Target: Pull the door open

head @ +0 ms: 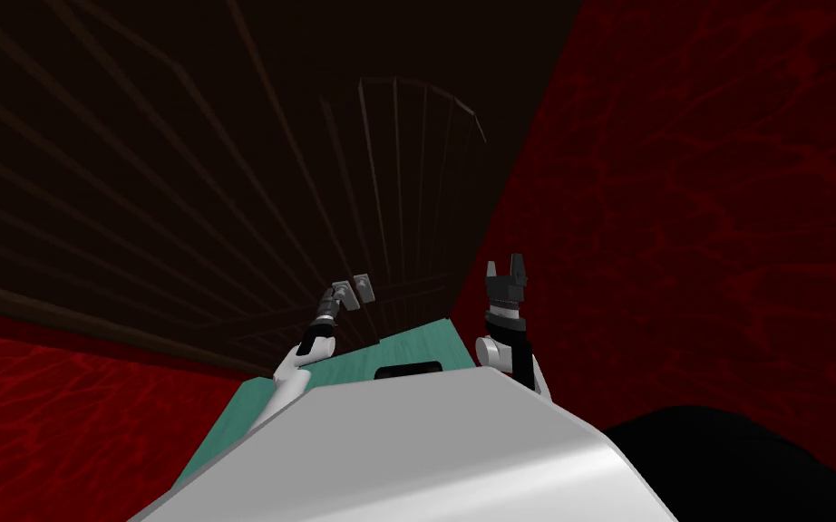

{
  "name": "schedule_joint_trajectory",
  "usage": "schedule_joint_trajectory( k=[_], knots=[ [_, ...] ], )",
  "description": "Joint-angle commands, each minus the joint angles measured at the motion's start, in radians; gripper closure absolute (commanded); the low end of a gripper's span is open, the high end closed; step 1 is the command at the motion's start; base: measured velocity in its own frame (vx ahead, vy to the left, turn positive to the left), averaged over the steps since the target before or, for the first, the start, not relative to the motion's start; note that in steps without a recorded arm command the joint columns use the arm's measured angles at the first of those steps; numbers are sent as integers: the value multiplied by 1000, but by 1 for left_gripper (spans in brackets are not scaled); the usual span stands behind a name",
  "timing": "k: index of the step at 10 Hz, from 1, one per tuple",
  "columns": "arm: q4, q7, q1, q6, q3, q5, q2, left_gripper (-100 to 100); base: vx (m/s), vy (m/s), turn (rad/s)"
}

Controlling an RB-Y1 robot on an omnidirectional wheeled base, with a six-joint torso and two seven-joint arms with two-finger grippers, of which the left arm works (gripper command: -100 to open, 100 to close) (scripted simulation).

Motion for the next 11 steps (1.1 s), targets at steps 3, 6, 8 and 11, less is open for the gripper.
schedule_joint_trajectory(
  k=[3,6,8,11],
  knots=[
    [0,0,0,0,0,0,0,100,17,-6,-2],
    [0,0,0,0,0,0,0,100,-19,4,-6],
    [6,2,16,1,9,2,10,100,-52,18,34],
    [1,13,25,-5,-3,4,20,-100,-193,62,45]
  ],
)
